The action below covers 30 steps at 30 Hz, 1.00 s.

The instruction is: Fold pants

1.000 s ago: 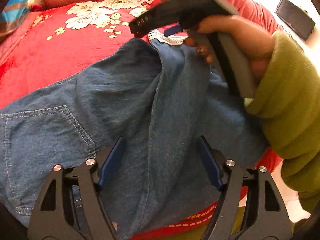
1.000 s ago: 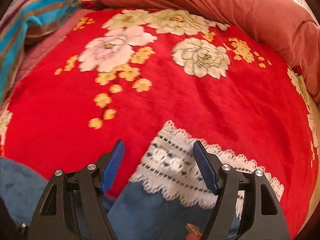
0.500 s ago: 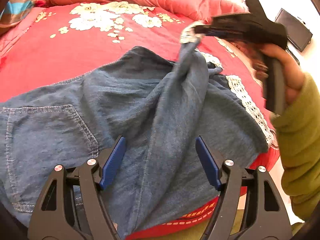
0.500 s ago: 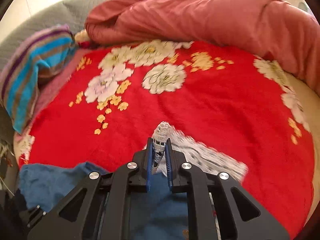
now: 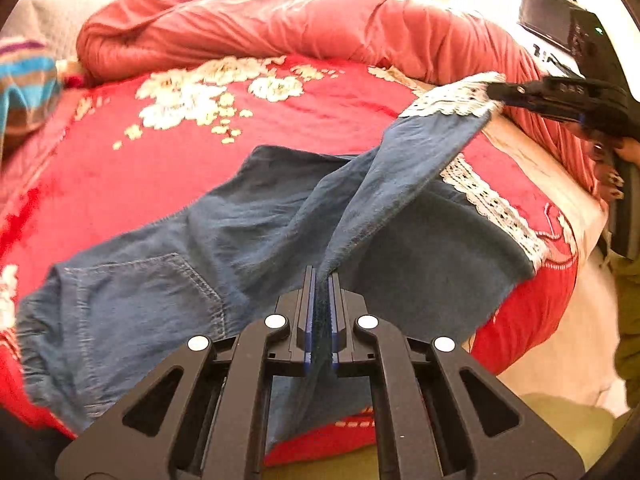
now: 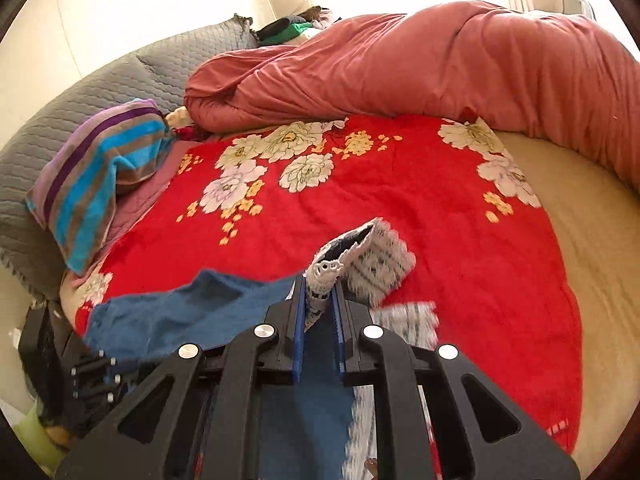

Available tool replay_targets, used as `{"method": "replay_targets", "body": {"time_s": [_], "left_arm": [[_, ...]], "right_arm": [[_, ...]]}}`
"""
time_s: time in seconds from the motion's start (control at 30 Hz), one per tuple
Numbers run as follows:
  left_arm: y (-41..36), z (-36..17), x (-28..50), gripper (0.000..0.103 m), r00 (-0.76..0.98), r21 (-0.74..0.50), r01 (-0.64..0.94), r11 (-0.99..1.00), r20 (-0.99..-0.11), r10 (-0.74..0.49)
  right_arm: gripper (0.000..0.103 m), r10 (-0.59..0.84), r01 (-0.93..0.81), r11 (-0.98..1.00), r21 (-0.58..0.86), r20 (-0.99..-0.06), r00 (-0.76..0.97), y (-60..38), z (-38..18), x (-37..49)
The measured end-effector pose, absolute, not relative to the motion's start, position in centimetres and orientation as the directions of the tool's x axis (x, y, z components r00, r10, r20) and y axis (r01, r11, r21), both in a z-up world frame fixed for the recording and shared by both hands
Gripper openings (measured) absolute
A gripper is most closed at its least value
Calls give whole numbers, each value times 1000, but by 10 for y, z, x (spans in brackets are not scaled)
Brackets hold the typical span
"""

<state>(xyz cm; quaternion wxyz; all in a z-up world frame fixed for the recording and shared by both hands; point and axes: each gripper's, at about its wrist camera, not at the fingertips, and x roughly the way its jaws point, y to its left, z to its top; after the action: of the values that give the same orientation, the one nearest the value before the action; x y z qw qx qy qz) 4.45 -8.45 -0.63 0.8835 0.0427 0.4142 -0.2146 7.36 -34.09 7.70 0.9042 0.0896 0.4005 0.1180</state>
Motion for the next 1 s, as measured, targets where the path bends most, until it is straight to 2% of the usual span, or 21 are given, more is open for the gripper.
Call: {"method": "replay_targets", "body": {"time_s": [0.4, 0.73, 0.87, 1.0], "left_arm": [[-94, -17, 27, 1, 495, -102, 488, 867, -785, -371], [-113, -27, 16, 1, 467, -15, 537, 843, -828, -312], [-110, -37, 23, 1, 416, -51, 534, 844, -853, -315], [-103, -39, 25, 7, 394, -96, 522, 848, -854, -339]], "right_arm": [[11, 278, 9, 944, 329, -812, 513, -375, 22, -5], [11, 291, 43, 937, 347, -842, 455, -386, 7, -19], [11, 284, 57, 939, 339, -858, 428, -386, -7, -18], [12, 288, 44, 943, 329, -878, 381, -386, -19, -17]]}}
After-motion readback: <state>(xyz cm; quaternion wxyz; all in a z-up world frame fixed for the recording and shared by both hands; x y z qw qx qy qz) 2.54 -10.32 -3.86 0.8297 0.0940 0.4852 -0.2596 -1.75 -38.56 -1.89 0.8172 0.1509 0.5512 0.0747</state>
